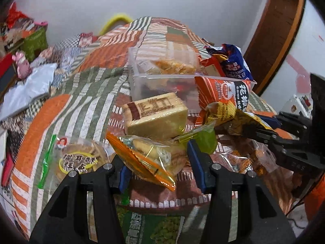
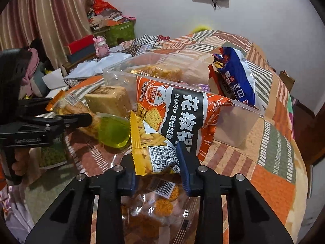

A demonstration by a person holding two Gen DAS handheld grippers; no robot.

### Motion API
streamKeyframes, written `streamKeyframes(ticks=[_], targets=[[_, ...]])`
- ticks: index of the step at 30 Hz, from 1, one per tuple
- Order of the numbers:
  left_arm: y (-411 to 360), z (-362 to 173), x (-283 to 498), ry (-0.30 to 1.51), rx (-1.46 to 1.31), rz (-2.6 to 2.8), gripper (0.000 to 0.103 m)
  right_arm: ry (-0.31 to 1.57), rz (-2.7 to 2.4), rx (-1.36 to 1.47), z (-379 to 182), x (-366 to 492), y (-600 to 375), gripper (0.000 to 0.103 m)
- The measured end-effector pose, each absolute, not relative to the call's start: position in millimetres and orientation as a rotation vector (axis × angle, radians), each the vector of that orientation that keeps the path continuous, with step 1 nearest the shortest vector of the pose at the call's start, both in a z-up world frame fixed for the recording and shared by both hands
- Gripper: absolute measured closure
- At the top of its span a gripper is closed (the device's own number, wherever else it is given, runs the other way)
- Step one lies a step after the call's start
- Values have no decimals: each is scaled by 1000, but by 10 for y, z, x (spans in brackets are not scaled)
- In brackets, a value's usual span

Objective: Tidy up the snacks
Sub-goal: 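Carry both bags over the clear box and release them inside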

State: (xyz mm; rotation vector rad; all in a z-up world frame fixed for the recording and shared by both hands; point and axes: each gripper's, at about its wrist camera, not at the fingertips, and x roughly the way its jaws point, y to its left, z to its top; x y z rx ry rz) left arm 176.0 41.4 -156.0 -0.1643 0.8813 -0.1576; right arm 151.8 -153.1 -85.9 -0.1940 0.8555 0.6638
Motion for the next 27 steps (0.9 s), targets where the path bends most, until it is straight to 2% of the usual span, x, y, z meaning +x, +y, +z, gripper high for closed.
streamKeyframes(ticks=[2, 7, 18, 27], targets=[[434, -1551, 1739, 881, -187, -164, 63, 852, 662, -178, -841, 1497, -1564, 74], [389, -1475, 1575, 864, -166, -159, 68, 839, 653, -138, -765, 1434, -1674, 74], [254, -1013, 1270, 746, -79, -165, 69, 761, 632, -39, -437, 1369, -1835, 74], [269, -636, 1561, 657, -61, -151, 69, 674, 631, -13, -164, 1543, -1744, 74]])
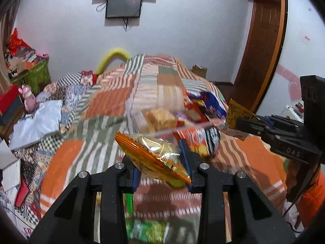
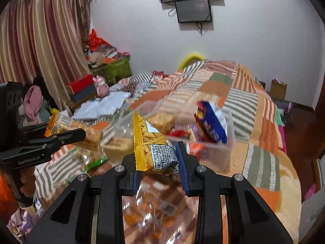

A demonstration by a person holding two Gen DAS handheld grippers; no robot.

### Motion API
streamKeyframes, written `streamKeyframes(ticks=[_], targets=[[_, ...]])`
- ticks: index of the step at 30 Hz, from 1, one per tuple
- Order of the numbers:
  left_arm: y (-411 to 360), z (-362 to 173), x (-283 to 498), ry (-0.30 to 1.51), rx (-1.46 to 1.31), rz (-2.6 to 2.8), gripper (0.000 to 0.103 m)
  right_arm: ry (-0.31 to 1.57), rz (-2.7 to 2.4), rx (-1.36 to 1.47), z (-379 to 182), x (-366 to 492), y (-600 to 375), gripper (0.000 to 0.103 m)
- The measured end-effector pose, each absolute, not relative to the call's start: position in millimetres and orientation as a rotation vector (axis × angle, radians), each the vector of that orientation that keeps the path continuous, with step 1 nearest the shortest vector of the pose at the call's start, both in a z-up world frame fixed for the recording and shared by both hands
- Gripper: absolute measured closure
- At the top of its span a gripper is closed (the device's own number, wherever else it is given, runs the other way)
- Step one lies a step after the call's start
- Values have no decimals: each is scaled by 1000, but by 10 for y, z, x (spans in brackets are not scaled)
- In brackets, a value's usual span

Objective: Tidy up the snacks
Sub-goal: 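Carry both bags over the clear box and release them inside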

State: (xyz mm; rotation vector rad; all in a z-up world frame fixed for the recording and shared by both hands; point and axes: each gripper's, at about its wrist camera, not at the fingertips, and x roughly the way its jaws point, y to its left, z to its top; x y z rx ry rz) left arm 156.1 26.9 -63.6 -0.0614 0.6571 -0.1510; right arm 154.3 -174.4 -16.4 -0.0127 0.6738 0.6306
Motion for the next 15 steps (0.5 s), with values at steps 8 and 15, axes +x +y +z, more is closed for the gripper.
streamKeyframes(ticks=[8, 15], targets=[[321, -603, 2088, 653, -63, -134, 69, 656, 616, -7, -89, 1882, -1612, 74], [382, -757, 2583, 690, -59, -91, 69, 699, 596, -37, -226, 2173, -1479, 74]])
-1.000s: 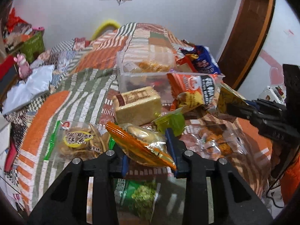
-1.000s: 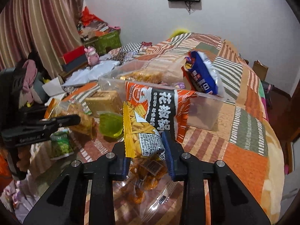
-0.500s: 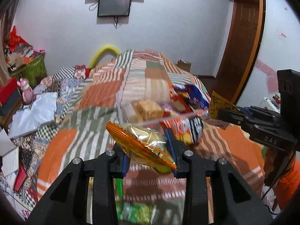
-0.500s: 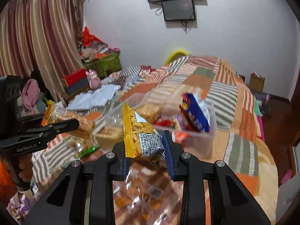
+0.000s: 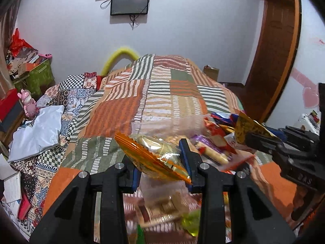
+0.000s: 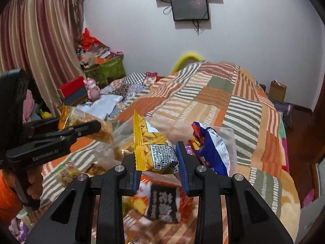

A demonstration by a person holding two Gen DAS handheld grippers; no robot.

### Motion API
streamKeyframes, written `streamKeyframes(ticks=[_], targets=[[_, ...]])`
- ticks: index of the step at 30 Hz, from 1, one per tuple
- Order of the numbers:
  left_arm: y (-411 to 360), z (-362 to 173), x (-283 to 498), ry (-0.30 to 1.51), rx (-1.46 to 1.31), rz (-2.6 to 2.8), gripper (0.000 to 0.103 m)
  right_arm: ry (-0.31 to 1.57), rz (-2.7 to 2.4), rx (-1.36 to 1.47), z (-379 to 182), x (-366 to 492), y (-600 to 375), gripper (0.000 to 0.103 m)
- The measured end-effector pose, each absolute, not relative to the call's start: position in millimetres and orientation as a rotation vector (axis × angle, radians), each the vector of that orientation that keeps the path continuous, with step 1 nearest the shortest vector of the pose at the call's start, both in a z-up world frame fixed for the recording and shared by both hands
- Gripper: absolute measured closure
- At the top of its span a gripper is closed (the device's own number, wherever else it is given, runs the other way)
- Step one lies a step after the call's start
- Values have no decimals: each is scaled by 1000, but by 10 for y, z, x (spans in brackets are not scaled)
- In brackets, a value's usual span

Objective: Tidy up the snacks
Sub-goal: 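Carry both bags over the clear box and release them inside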

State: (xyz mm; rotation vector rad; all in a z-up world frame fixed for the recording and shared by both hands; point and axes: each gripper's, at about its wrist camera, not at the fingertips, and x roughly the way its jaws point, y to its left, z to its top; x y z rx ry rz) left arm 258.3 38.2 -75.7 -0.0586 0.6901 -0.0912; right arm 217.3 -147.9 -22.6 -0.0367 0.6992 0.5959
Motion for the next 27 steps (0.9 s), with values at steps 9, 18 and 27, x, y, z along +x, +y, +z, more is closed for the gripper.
streamKeyframes(ticks=[9, 18, 27], targets=[[424, -1002, 3019, 734, -73, -60, 69, 754, 585, -102, -448, 2440, -1323, 74], [255, -1205, 2991, 797, 19, -98, 65, 851, 589, -150, -705, 2512, -1193, 74], [169, -1081, 2720, 785, 72, -126, 48, 836, 579, -114, -564, 2419, -1308, 49]])
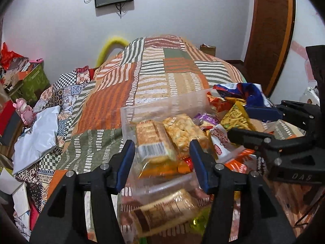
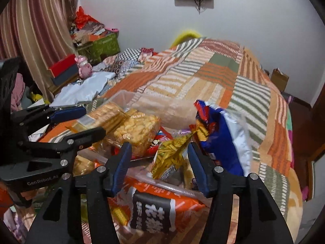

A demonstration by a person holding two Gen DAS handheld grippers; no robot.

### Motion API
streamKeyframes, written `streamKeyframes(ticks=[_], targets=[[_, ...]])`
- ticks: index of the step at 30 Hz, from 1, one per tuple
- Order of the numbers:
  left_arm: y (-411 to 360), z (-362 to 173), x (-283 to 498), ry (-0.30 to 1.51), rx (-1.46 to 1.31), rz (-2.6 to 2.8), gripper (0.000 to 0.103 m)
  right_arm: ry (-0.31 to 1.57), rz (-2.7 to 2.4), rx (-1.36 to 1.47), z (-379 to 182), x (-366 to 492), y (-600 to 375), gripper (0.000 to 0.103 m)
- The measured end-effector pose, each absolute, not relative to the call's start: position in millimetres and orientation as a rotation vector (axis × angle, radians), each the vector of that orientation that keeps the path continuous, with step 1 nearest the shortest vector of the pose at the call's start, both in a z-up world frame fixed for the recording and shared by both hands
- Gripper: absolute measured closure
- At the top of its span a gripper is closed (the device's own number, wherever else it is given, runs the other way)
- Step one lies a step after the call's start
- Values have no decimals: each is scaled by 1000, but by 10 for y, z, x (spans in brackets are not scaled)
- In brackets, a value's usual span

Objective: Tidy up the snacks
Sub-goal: 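Carry both bags over the clear box and release them inside, then grasp the round cookie bag with the left gripper while the right grasps the orange ball-snack bag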

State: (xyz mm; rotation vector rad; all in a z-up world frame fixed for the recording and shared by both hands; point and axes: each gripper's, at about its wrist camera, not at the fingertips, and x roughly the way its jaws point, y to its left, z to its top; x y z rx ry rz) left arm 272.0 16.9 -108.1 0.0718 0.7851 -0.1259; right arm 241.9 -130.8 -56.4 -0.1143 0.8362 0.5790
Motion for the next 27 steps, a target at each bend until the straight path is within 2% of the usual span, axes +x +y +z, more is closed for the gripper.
streamKeyframes(ticks=[3, 6, 10, 12, 16, 19, 27], targets=[[191, -985, 2635, 776, 53, -130, 45, 815, 582, -101, -446, 2333, -1367, 47], [223, -868, 2475, 759, 29, -132, 42, 779, 574, -93, -332, 2224, -1438, 39], [268, -788, 2248, 753, 30, -123, 33, 754, 588, -83, -228, 2035, -1508, 38], [298, -779, 2126, 756, 31, -114, 32, 755, 598, -84, -214, 1948, -1525, 37], [396, -833, 1880, 780, 26, -101, 26, 745, 595, -82, -230, 1725, -1578, 17], [492, -932, 1725, 799, 24, -79, 20, 749, 588, -84, -298, 1549, -1629, 15], [791, -1285, 1508, 893, -36, -27, 19, 840, 590, -91, -588, 1320, -1685, 15]])
